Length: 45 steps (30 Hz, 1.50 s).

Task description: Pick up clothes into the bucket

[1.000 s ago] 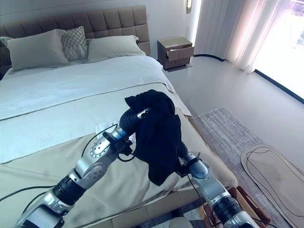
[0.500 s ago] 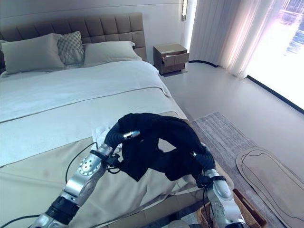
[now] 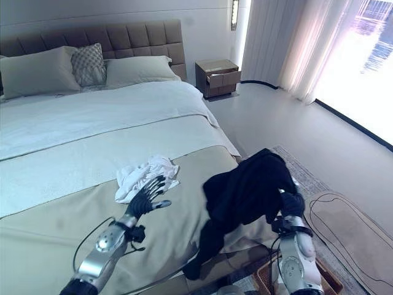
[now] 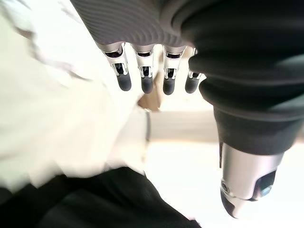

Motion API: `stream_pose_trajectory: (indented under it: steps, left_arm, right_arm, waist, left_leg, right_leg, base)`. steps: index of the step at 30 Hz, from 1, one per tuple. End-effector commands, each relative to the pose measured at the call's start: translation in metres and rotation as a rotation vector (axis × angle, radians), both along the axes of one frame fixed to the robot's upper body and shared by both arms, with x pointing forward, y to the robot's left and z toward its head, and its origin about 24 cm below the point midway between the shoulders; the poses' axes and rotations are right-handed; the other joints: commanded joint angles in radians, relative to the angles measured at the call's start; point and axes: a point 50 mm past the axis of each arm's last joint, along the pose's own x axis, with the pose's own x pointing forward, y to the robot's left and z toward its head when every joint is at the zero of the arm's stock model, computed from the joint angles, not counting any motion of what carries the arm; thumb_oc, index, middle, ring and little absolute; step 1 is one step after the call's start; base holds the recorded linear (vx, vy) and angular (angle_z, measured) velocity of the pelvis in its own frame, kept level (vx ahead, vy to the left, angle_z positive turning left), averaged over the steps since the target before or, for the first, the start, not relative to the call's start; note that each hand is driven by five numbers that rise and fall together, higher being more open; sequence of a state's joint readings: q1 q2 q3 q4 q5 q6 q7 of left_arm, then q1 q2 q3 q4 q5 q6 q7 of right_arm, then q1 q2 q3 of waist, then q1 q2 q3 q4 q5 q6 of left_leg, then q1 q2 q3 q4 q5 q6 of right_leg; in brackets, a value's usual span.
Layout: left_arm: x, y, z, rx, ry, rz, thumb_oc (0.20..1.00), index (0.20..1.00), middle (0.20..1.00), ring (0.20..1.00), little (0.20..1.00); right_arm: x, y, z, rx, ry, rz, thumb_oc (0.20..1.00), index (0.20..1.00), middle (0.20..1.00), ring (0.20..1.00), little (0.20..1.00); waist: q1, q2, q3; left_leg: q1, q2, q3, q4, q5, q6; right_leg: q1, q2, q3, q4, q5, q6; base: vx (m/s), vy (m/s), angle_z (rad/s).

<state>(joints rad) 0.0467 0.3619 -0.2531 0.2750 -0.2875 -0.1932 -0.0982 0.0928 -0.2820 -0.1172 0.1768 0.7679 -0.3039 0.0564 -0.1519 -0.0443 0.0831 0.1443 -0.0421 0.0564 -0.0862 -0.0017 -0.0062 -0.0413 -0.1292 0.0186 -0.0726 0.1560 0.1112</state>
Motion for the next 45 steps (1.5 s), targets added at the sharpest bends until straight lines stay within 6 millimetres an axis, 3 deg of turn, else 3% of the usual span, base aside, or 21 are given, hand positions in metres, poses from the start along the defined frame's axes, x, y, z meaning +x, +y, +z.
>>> stream_pose_trajectory:
  steps: [1, 4, 10, 11, 13, 14, 15, 17, 18, 19, 21, 22, 24, 27, 29, 30, 35, 38, 41, 43, 45]
  left_arm:
    - [0.003, 0.007, 0.01, 0.03, -0.089, -0.004, 1.0, 1.0, 1.0, 1.0, 1.0]
    - [0.0, 0.011, 0.013, 0.031, -0.105, -0.003, 1.0, 1.0, 1.0, 1.0, 1.0]
    - [0.004, 0.016, 0.031, 0.032, -0.19, 0.002, 1.0, 1.0, 1.0, 1.0, 1.0]
    - [0.007, 0.018, 0.042, 0.009, -0.238, 0.017, 1.0, 1.0, 1.0, 1.0, 1.0]
    - [0.009, 0.021, 0.052, -0.014, -0.281, 0.027, 1.0, 1.0, 1.0, 1.0, 1.0]
    - [0.009, 0.021, 0.053, -0.014, -0.281, 0.026, 1.0, 1.0, 1.0, 1.0, 1.0]
    - [0.009, 0.022, 0.057, -0.064, -0.3, 0.036, 1.0, 1.0, 1.0, 1.0, 1.0]
    - [0.009, 0.022, 0.057, -0.084, -0.303, 0.039, 1.0, 1.0, 1.0, 1.0, 1.0]
    - [0.007, 0.023, 0.058, -0.11, -0.308, 0.055, 1.0, 1.0, 1.0, 1.0, 1.0]
    - [0.003, 0.025, 0.058, -0.142, -0.309, 0.077, 1.0, 1.0, 1.0, 1.0, 1.0]
    - [0.002, 0.027, 0.058, -0.155, -0.309, 0.092, 1.0, 1.0, 1.0, 1.0, 1.0]
    - [0.001, 0.027, 0.058, -0.155, -0.308, 0.093, 1.0, 1.0, 1.0, 1.0, 1.0]
    - [-0.002, 0.032, 0.059, -0.153, -0.32, 0.114, 1.0, 1.0, 1.0, 1.0, 1.0]
    - [-0.003, 0.037, 0.063, -0.158, -0.341, 0.145, 1.0, 1.0, 1.0, 1.0, 1.0]
    - [-0.003, 0.04, 0.065, -0.166, -0.356, 0.171, 1.0, 1.0, 1.0, 1.0, 1.0]
    - [0.001, 0.041, 0.065, -0.169, -0.363, 0.193, 1.0, 1.0, 1.0, 1.0, 1.0]
    - [0.009, 0.038, 0.074, -0.182, -0.411, 0.195, 1.0, 1.0, 1.0, 1.0, 1.0]
    - [0.007, 0.043, 0.074, -0.203, -0.423, 0.254, 1.0, 1.0, 1.0, 1.0, 1.0]
    - [0.002, 0.05, 0.072, -0.212, -0.431, 0.33, 1.0, 1.0, 1.0, 1.0, 1.0]
    - [-0.003, 0.054, 0.072, -0.209, -0.444, 0.377, 1.0, 1.0, 1.0, 1.0, 1.0]
    - [-0.003, 0.055, 0.074, -0.212, -0.462, 0.4, 1.0, 1.0, 1.0, 1.0, 1.0]
  right_arm:
    - [0.007, -0.012, 0.048, -0.053, -0.25, -0.072, 0.2, 0.2, 0.2, 0.2, 0.2]
    - [0.0, -0.032, 0.059, -0.111, -0.272, -0.164, 0.2, 0.2, 0.2, 0.2, 0.2]
    - [-0.001, -0.042, 0.077, -0.156, -0.335, -0.218, 0.2, 0.2, 0.2, 0.2, 0.2]
    - [0.003, -0.042, 0.086, -0.143, -0.38, -0.23, 0.2, 0.2, 0.2, 0.2, 0.2]
    - [0.004, -0.043, 0.094, -0.142, -0.413, -0.241, 0.2, 0.2, 0.2, 0.2, 0.2]
    - [0.005, -0.043, 0.094, -0.142, -0.414, -0.241, 0.2, 0.2, 0.2, 0.2, 0.2]
    - [0.004, -0.046, 0.101, -0.168, -0.428, -0.254, 0.2, 0.2, 0.2, 0.2, 0.2]
    - [0.004, -0.047, 0.102, -0.177, -0.425, -0.258, 0.2, 0.2, 0.2, 0.2, 0.2]
    - [0.004, -0.049, 0.105, -0.183, -0.435, -0.266, 0.2, 0.2, 0.2, 0.2, 0.2]
    - [0.007, -0.047, 0.108, -0.181, -0.443, -0.254, 0.2, 0.2, 0.2, 0.2, 0.2]
    - [0.007, -0.046, 0.108, -0.18, -0.444, -0.246, 0.2, 0.2, 0.2, 0.2, 0.2]
    - [0.007, -0.045, 0.108, -0.18, -0.442, -0.245, 0.2, 0.2, 0.2, 0.2, 0.2]
    - [0.011, -0.037, 0.108, -0.211, -0.427, -0.194, 0.2, 0.2, 0.2, 0.2, 0.2]
    - [0.015, -0.029, 0.107, -0.27, -0.396, -0.154, 0.2, 0.2, 0.2, 0.2, 0.2]
    - [0.017, -0.025, 0.099, -0.297, -0.347, -0.118, 0.2, 0.2, 0.2, 0.2, 0.2]
    - [0.018, -0.023, 0.092, -0.407, -0.279, -0.11, 0.2, 0.2, 0.2, 0.2, 0.2]
    - [0.021, -0.022, 0.08, -0.41, -0.22, -0.139, 0.2, 0.2, 0.2, 0.2, 0.2]
    - [0.025, -0.015, 0.086, -0.497, -0.235, -0.16, 0.2, 0.2, 0.2, 0.2, 0.2]
    - [0.03, -0.007, 0.089, -0.494, -0.257, -0.161, 0.2, 0.2, 0.2, 0.2, 0.2]
    - [0.032, -0.007, 0.092, -0.493, -0.273, -0.175, 0.2, 0.2, 0.2, 0.2, 0.2]
    - [0.034, -0.008, 0.096, -0.498, -0.285, -0.189, 0.2, 0.2, 0.2, 0.2, 0.2]
  waist:
    - [-0.006, -0.057, -0.034]
    - [-0.017, -0.065, -0.026]
    - [-0.015, -0.068, 0.012]
    - [0.019, -0.05, 0.047]
    - [0.046, -0.029, 0.062]
    - [0.044, -0.03, 0.062]
    - [0.05, -0.015, 0.064]
    - [0.053, -0.013, 0.058]
    - [0.062, -0.011, 0.04]
    - [0.078, -0.021, 0.018]
    - [0.084, -0.032, 0.008]
    - [0.085, -0.032, 0.008]
    - [0.092, -0.061, -0.015]
    - [0.106, -0.068, -0.021]
    - [0.108, -0.065, -0.014]
    - [0.103, -0.057, -0.005]
    - [0.083, -0.027, 0.011]
    - [0.077, -0.008, 0.028]
    - [0.087, -0.002, 0.048]
    - [0.107, -0.005, 0.075]
    - [0.128, -0.004, 0.096]
  left_leg:
    - [-0.097, -0.045, -0.033, 0.177, -0.124, 0.057]
    - [-0.107, -0.052, -0.024, 0.184, -0.125, 0.064]
    - [-0.133, -0.04, 0.026, 0.198, -0.119, 0.071]
    - [-0.153, -0.003, 0.071, 0.218, -0.117, 0.067]
    - [-0.182, 0.028, 0.097, 0.241, -0.105, 0.062]
    - [-0.184, 0.026, 0.095, 0.241, -0.101, 0.062]
    - [-0.196, 0.05, 0.117, 0.248, -0.098, 0.058]
    - [-0.205, 0.054, 0.125, 0.25, -0.091, 0.058]
    - [-0.22, 0.064, 0.14, 0.257, -0.092, 0.051]
    - [-0.232, 0.064, 0.169, 0.262, -0.094, 0.039]
    - [-0.24, 0.065, 0.184, 0.272, -0.096, 0.034]
    - [-0.238, 0.066, 0.185, 0.279, -0.104, 0.033]
    - [-0.271, 0.08, 0.229, 0.311, -0.097, 0.019]
    - [-0.278, 0.109, 0.251, 0.31, -0.083, 0.005]
    - [-0.279, 0.135, 0.248, 0.312, -0.07, -0.009]
    - [-0.271, 0.164, 0.236, 0.309, -0.056, -0.028]
    - [-0.265, 0.222, 0.21, 0.258, 0.011, -0.067]
    - [-0.249, 0.271, 0.19, 0.243, 0.034, -0.09]
    - [-0.239, 0.3, 0.152, 0.265, 0.024, -0.097]
    - [-0.259, 0.276, 0.057, 0.348, -0.013, -0.103]
    - [-0.285, 0.19, -0.084, 0.322, -0.024, -0.113]
  right_leg:
    - [-0.049, -0.099, -0.003, 0.091, 0.01, 0.088]
    - [-0.07, -0.102, 0.01, 0.095, 0.03, 0.096]
    - [-0.138, -0.099, -0.001, 0.132, 0.045, 0.104]
    - [-0.152, -0.137, -0.144, 0.199, -0.004, 0.084]
    - [-0.121, -0.2, -0.29, 0.278, -0.063, 0.052]
    - [-0.122, -0.202, -0.292, 0.278, -0.062, 0.051]
    - [-0.08, -0.241, -0.295, 0.35, -0.095, 0.035]
    - [-0.073, -0.256, -0.281, 0.373, -0.086, 0.037]
    - [-0.03, -0.303, -0.275, 0.365, -0.064, 0.047]
    - [0.023, -0.346, -0.311, 0.293, -0.013, 0.073]
    - [0.044, -0.362, -0.325, 0.249, 0.023, 0.09]
    - [0.051, -0.36, -0.325, 0.241, 0.026, 0.094]
    - [0.081, -0.347, -0.329, 0.124, 0.065, 0.129]
    - [0.081, -0.309, -0.334, 0.083, 0.025, 0.138]
    - [0.077, -0.283, -0.32, 0.081, -0.014, 0.127]
    - [0.082, -0.256, -0.31, 0.089, -0.049, 0.113]
    - [0.077, -0.197, -0.317, 0.108, -0.1, 0.081]
    - [0.072, -0.146, -0.307, 0.122, -0.138, 0.056]
    - [0.068, -0.093, -0.274, 0.121, -0.156, 0.034]
    - [0.068, -0.081, -0.244, 0.119, -0.159, 0.025]
    - [0.053, -0.078, -0.223, 0.117, -0.151, 0.027]
  base:
    - [-0.04, 0.025, -0.03]
    - [-0.07, 0.026, -0.03]
    - [-0.11, 0.006, -0.31]
    - [-0.25, -0.005, -0.74]
    - [-0.25, 0.002, -0.91]
    - [-0.19, -0.024, -0.8]
    - [-0.14, -0.053, -0.64]
    - [-0.11, -0.077, -0.37]
    - [-0.07, -0.167, -0.35]
    - [-0.05, -0.163, -0.33]
    - [-0.01, -0.116, -0.49]
    - [-0.04, -0.217, -0.6]
    - [-0.08, -0.232, -0.45]
    - [-0.07, -0.212, -0.75]
    - [0.0, -0.209, -0.67]
    - [0.0, -0.216, -0.48]
    - [0.0, -0.183, -0.03]
    - [0.0, -0.208, 0.15]
    - [0.0, -0.198, -0.01]
    - [-0.02, -0.126, -0.27]
    - [-0.05, -0.033, -0.53]
